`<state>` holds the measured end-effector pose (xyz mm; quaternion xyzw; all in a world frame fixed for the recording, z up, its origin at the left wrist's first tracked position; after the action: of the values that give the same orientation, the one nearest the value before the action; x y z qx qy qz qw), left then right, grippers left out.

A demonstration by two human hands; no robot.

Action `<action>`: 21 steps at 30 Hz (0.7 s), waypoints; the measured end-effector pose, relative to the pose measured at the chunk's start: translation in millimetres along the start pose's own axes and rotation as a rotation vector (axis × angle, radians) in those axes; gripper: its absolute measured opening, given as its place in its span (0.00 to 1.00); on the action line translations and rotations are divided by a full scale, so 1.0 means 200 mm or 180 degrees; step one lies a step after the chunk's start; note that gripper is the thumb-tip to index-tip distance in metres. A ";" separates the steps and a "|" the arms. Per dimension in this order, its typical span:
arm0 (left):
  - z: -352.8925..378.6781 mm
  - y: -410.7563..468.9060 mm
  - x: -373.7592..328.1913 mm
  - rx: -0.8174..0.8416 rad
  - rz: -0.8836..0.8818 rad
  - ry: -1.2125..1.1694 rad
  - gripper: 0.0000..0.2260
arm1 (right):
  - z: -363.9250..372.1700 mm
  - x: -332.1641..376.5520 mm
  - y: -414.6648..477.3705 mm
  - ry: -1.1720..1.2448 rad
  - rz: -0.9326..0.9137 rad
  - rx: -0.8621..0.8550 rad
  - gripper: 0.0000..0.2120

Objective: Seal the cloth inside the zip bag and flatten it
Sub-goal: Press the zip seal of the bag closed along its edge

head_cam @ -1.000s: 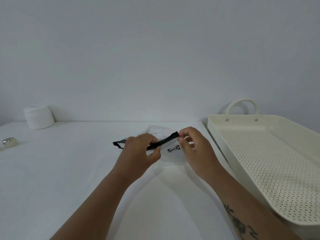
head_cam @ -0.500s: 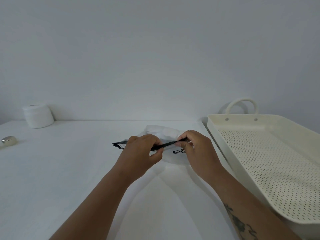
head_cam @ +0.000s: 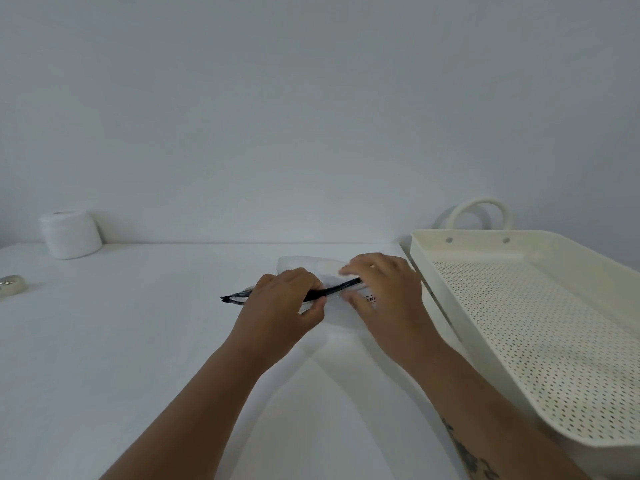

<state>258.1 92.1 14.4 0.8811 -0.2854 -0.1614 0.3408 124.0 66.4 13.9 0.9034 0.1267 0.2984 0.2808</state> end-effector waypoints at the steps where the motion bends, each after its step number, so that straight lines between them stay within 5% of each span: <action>1: 0.00 0.00 -0.01 -0.0001 0.0037 0.0031 0.01 | 0.02 0.03 -0.01 -0.0200 -0.0098 0.0006 0.06; 21: -0.04 0.01 0.05 -0.0139 -0.0003 0.0178 0.02 | -0.03 -0.09 0.01 0.0072 0.0512 -0.0153 0.04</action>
<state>269.0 89.5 20.4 0.8777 -0.2718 -0.1430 0.3677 105.6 59.9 11.2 0.9002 0.0496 0.3332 0.2760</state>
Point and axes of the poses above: each hand's wrist, its own y-axis towards the middle knuckle, its own z-axis out of the palm, x = y × z, the point moved 10 cm from there along y, towards the middle knuckle, and after that the axes turned 14 degrees about z, right-handed, at the moved point
